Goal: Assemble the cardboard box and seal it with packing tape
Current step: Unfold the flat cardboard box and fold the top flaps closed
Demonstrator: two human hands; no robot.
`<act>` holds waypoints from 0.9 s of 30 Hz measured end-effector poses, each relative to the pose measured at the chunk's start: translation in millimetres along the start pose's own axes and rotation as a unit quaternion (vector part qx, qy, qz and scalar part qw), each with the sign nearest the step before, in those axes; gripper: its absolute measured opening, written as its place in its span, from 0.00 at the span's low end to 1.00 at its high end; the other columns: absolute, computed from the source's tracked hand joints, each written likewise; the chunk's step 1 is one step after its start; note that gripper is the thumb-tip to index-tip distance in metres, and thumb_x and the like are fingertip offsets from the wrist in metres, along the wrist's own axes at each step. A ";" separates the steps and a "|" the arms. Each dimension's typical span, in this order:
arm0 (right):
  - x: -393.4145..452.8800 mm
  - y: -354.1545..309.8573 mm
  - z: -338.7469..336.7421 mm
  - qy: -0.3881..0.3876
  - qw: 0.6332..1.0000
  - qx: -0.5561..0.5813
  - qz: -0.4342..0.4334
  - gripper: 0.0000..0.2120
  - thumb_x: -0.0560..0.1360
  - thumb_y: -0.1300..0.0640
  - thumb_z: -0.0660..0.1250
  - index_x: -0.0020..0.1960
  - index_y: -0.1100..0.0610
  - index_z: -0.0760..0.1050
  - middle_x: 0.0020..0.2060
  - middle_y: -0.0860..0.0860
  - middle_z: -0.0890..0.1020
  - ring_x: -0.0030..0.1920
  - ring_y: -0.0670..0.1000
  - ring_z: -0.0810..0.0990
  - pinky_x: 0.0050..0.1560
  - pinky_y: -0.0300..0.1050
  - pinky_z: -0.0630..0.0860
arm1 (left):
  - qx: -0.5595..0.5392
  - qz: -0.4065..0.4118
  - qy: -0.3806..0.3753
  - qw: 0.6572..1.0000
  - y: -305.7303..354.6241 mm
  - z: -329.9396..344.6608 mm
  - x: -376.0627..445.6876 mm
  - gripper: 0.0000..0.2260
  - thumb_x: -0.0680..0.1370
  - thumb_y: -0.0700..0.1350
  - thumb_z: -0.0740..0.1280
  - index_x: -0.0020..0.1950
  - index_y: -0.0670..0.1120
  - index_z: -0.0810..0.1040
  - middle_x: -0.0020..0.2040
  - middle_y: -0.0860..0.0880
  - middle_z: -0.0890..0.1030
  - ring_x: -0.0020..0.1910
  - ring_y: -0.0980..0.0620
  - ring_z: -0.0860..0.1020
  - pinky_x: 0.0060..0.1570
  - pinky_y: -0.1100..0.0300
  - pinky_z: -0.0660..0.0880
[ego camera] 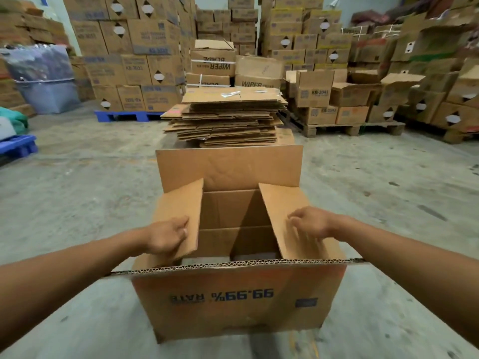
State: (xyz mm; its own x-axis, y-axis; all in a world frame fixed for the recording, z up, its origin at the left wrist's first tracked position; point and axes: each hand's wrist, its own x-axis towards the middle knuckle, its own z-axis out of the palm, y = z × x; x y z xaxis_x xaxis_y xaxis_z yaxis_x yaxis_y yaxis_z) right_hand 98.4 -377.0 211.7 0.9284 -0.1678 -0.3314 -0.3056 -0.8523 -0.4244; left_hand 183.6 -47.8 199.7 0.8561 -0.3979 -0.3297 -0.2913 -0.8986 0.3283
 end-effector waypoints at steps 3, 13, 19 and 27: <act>-4.0 8.0 30.3 -0.100 0.971 -0.214 -0.035 0.26 0.80 0.47 0.56 0.77 0.51 0.61 0.73 0.56 0.68 0.70 0.61 0.68 0.71 0.55 0.65 | 0.107 -0.008 -0.057 0.993 -8.1 26.7 -4.6 0.27 0.84 0.55 0.46 0.80 0.49 0.41 0.80 0.43 0.43 0.79 0.41 0.47 0.75 0.51 0.47; 25.0 -56.2 7.7 -0.090 0.920 -0.379 -0.043 0.21 0.80 0.46 0.58 0.61 0.60 0.79 0.49 0.55 0.83 0.51 0.56 0.82 0.58 0.52 0.77 | 0.192 -0.046 -0.081 0.977 -10.7 43.5 0.7 0.28 0.82 0.61 0.44 0.78 0.56 0.35 0.79 0.49 0.35 0.78 0.39 0.39 0.75 0.42 0.46; 56.4 -101.1 -32.3 0.283 0.924 -0.191 -0.172 0.19 0.79 0.53 0.61 0.69 0.49 0.70 0.62 0.53 0.76 0.60 0.57 0.76 0.56 0.54 0.77 | 0.215 -0.050 -0.077 0.972 -10.3 48.5 0.7 0.28 0.82 0.61 0.43 0.78 0.56 0.35 0.79 0.49 0.35 0.78 0.41 0.38 0.75 0.42 0.44; 102.8 -93.7 -47.4 0.191 0.954 -0.226 -0.054 0.41 0.77 0.47 0.65 0.79 0.40 0.40 0.80 0.49 0.43 0.79 0.58 0.40 0.75 0.66 0.47 | 0.199 -0.041 -0.068 0.977 -13.0 52.6 -3.8 0.28 0.82 0.60 0.43 0.78 0.57 0.34 0.79 0.50 0.35 0.78 0.42 0.37 0.75 0.44 0.41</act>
State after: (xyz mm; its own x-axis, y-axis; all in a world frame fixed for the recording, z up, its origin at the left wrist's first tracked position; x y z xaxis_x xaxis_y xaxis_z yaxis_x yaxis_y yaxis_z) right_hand 232.5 -337.9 257.4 0.9849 -0.1615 0.0617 -0.1617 -0.9868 -0.0029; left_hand 161.7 -44.3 150.0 0.8269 -0.3176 -0.4641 -0.3894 -0.9188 -0.0650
